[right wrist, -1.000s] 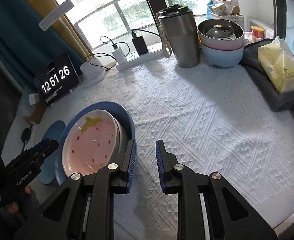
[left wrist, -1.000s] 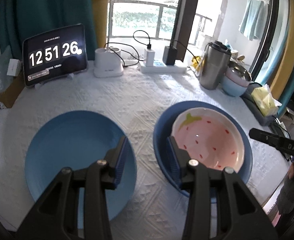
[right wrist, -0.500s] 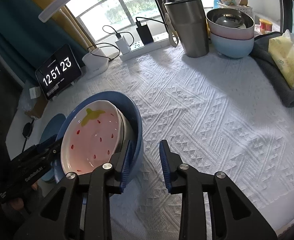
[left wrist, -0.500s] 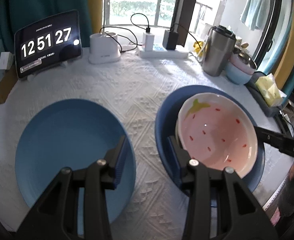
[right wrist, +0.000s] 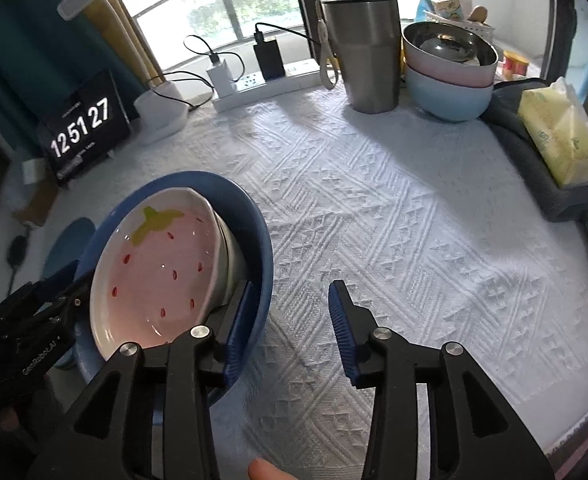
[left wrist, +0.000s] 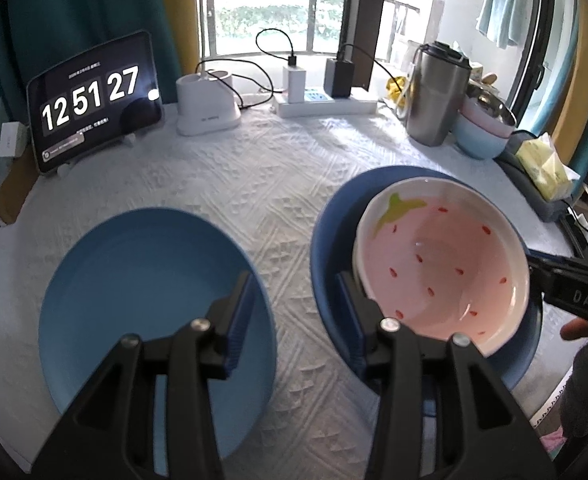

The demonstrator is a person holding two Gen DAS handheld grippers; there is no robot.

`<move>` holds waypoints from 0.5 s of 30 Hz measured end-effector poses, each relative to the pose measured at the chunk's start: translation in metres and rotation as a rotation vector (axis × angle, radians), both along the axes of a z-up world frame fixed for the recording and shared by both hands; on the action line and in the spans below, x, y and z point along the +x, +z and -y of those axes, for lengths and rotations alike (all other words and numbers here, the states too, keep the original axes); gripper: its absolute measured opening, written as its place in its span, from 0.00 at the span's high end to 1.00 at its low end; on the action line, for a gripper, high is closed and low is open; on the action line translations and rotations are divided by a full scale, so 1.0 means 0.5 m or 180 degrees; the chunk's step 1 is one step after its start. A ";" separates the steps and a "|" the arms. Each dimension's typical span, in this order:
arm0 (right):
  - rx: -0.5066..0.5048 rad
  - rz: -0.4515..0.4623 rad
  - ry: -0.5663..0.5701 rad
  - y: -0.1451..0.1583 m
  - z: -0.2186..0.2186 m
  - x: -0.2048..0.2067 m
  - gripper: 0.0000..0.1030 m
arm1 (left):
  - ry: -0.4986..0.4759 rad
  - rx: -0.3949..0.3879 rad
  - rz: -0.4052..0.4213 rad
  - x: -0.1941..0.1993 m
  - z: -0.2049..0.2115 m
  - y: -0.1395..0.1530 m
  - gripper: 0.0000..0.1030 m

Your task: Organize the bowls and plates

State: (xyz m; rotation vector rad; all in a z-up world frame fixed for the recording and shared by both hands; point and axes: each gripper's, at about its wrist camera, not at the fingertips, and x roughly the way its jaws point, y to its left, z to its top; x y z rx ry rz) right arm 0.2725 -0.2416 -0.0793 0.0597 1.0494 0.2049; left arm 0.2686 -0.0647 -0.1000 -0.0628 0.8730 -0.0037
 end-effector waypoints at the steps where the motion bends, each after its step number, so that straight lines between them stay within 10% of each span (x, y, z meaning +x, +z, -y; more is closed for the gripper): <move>1: 0.0006 -0.0005 -0.0050 -0.002 0.001 0.000 0.59 | 0.0006 0.0015 0.0010 -0.001 0.001 0.000 0.58; 15: 0.0262 -0.0141 -0.0291 -0.014 0.028 0.001 0.48 | 0.0249 -0.0138 0.0026 -0.002 -0.008 -0.006 0.57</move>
